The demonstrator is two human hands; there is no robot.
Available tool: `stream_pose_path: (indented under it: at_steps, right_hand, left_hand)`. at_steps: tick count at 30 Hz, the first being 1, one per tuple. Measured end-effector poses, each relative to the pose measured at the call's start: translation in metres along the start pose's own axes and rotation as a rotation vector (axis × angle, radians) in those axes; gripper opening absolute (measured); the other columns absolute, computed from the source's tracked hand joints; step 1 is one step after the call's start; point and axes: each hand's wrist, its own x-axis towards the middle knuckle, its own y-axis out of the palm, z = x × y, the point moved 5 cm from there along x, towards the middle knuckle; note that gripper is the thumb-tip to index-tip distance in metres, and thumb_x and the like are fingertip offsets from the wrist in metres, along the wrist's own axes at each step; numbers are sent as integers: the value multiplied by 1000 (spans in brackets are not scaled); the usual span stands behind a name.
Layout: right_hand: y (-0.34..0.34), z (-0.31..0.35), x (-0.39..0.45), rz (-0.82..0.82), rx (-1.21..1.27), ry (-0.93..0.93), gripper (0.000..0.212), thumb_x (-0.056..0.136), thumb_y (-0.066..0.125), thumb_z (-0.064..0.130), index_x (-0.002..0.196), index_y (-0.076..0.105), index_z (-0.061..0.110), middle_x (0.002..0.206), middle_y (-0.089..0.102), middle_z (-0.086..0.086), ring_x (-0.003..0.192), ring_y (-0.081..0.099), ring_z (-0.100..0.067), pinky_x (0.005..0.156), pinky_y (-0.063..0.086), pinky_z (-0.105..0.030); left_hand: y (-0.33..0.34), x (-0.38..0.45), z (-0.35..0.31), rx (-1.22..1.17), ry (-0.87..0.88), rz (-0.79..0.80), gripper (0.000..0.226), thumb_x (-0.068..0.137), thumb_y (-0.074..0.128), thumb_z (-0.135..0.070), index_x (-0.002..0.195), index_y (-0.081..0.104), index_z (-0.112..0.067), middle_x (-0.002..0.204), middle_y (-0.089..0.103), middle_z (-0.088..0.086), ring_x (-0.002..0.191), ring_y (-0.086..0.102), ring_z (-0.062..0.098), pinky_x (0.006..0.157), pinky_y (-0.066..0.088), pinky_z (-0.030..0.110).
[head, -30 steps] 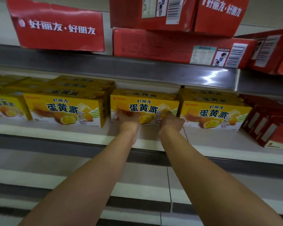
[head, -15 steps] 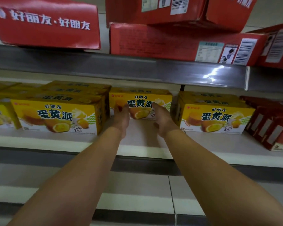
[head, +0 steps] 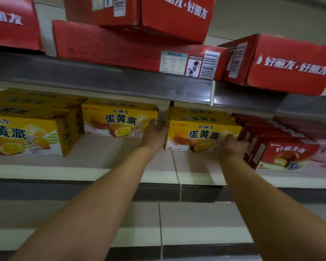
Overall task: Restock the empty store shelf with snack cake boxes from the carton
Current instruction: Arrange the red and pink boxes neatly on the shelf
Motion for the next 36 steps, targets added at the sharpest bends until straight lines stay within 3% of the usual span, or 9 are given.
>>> stream_pose_path:
  at_steps: [3, 7, 9, 11, 15, 18, 22, 30, 36]
  right_hand:
    - [8, 1, 12, 279, -27, 63, 51, 81, 55, 4, 132, 46, 2, 133, 53, -9, 107, 60, -32, 69, 49, -22]
    - [-2, -13, -10, 198, -82, 6, 53, 68, 49, 26, 119, 56, 13, 120, 61, -12, 112, 56, -35, 94, 45, -40]
    - [-6, -19, -33, 159, -126, 14, 35, 66, 43, 32, 97, 56, 22, 105, 66, -10, 101, 60, -34, 98, 42, -49]
    - [0, -18, -55, 200, -214, -24, 23, 72, 45, 32, 88, 56, 19, 95, 67, -6, 92, 61, -31, 97, 43, -47]
    - [38, -14, -95, 404, -350, -215, 24, 85, 50, 24, 105, 61, 17, 98, 65, -5, 94, 59, -29, 90, 44, -39]
    - [62, -13, -122, 521, -313, -245, 35, 87, 54, 19, 122, 56, 14, 116, 64, -10, 109, 59, -32, 88, 44, -37]
    - [86, -12, -140, 621, -361, -208, 39, 88, 56, 23, 123, 54, 7, 125, 61, -13, 115, 55, -33, 88, 41, -33]
    - [118, -12, -161, 830, -202, -143, 36, 58, 49, 21, 92, 50, 11, 91, 55, -13, 82, 51, -26, 69, 39, -33]
    - [117, -15, -120, 752, -239, -178, 11, 74, 55, 25, 81, 54, 16, 89, 58, -7, 87, 55, -23, 79, 45, -37]
  left_hand:
    - [37, -4, 5, -15, -93, 108, 67, 94, 50, -47, 151, 20, -26, 153, 32, 1, 139, 32, 26, 109, 29, 40]
    - [24, -13, 16, 24, -152, -202, 76, 86, 53, -58, 149, 20, -29, 149, 35, 8, 133, 38, 36, 106, 36, 54]
    - [2, -22, 18, -43, -170, -357, 76, 85, 52, -58, 147, 23, -26, 144, 39, 10, 130, 41, 37, 103, 39, 54]
    - [-25, -30, 20, -54, -180, -479, 73, 85, 49, -61, 145, 26, -25, 144, 37, 11, 126, 44, 37, 101, 41, 53]
    - [-87, -54, 21, 46, -171, -723, 50, 91, 56, -44, 135, 48, -23, 136, 42, 12, 118, 50, 33, 98, 42, 43]
    - [-115, -54, 21, -231, -73, -743, 43, 92, 59, -26, 134, 50, -20, 126, 56, 6, 108, 59, 25, 87, 46, 34]
    - [-142, -46, 20, -120, -182, -743, 54, 92, 54, -30, 142, 38, -18, 138, 43, 14, 119, 50, 34, 88, 41, 35]
    - [-145, -35, 21, -148, -191, -632, 75, 94, 56, -25, 153, 11, -18, 153, 27, 11, 136, 33, 34, 104, 32, 38]
    - [-126, -24, 33, -256, -105, -684, 57, 88, 62, -17, 136, 34, -11, 142, 41, 12, 125, 45, 29, 102, 41, 37]
